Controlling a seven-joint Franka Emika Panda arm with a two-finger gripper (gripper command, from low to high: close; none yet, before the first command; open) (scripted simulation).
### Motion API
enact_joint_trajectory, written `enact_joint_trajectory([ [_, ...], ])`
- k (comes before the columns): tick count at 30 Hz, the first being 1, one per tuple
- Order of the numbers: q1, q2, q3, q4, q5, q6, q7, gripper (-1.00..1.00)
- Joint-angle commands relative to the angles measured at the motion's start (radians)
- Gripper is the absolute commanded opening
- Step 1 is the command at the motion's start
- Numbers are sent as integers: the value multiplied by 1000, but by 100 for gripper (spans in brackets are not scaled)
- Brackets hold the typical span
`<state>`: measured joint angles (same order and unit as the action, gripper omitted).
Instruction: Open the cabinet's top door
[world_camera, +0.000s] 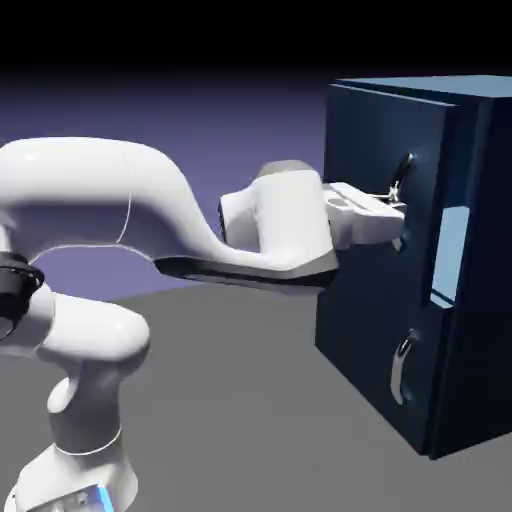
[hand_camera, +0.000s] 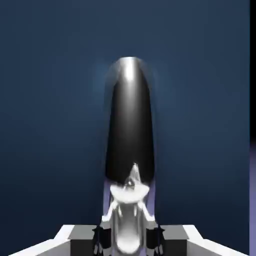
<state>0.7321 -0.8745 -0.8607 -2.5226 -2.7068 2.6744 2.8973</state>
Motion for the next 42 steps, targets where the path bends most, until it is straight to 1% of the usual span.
enact_joint_trajectory([
  [1, -36, -1, 35, -24, 26, -14, 0, -100],
  [12, -404, -49, 433, -222, 314, -98, 0, -100],
  [23, -737, -157, 826, -331, 640, -51, -17, -100],
  [28, -751, -250, 932, -389, 857, -111, -136, -100],
  [33, -725, -330, 1042, -432, 1075, -205, -246, -100],
  [37, -680, -375, 1145, -449, 1249, -315, -317, -100],
  [42, -618, -389, 1306, -432, 1466, -492, -373, -100],
])
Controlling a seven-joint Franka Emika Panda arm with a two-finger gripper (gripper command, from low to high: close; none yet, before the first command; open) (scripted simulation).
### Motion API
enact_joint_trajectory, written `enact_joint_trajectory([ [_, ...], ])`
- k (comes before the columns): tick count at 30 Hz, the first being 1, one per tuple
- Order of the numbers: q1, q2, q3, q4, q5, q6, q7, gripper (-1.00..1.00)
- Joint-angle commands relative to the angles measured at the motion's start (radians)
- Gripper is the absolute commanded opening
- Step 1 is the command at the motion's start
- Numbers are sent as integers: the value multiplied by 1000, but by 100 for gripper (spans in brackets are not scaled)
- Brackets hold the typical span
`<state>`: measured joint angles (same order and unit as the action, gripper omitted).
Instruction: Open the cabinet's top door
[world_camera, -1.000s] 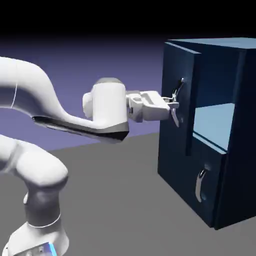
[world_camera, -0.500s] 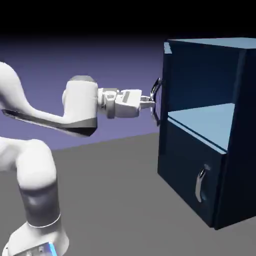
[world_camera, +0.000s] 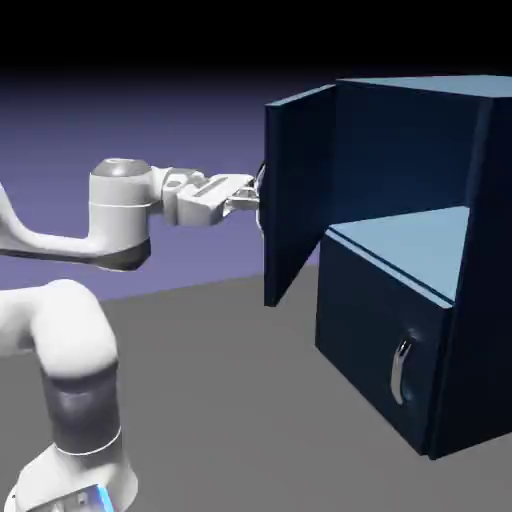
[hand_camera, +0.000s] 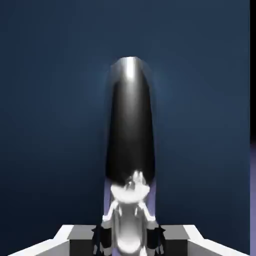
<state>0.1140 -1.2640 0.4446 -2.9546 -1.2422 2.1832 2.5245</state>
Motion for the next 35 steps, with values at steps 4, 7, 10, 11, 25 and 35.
enact_joint_trajectory([
  [4, 26, 30, 145, 53, 164, -161, -18, -100],
  [7, 17, 70, 254, 115, 271, -280, -20, -100],
  [10, -18, 119, 363, 197, 367, -400, -17, -100],
  [11, -36, 136, 399, 228, 396, -439, -15, -100],
  [25, -465, 277, 834, 731, 656, -910, -17, -100],
  [35, -777, 233, 1021, 1057, 745, -1138, -76, 100],
])
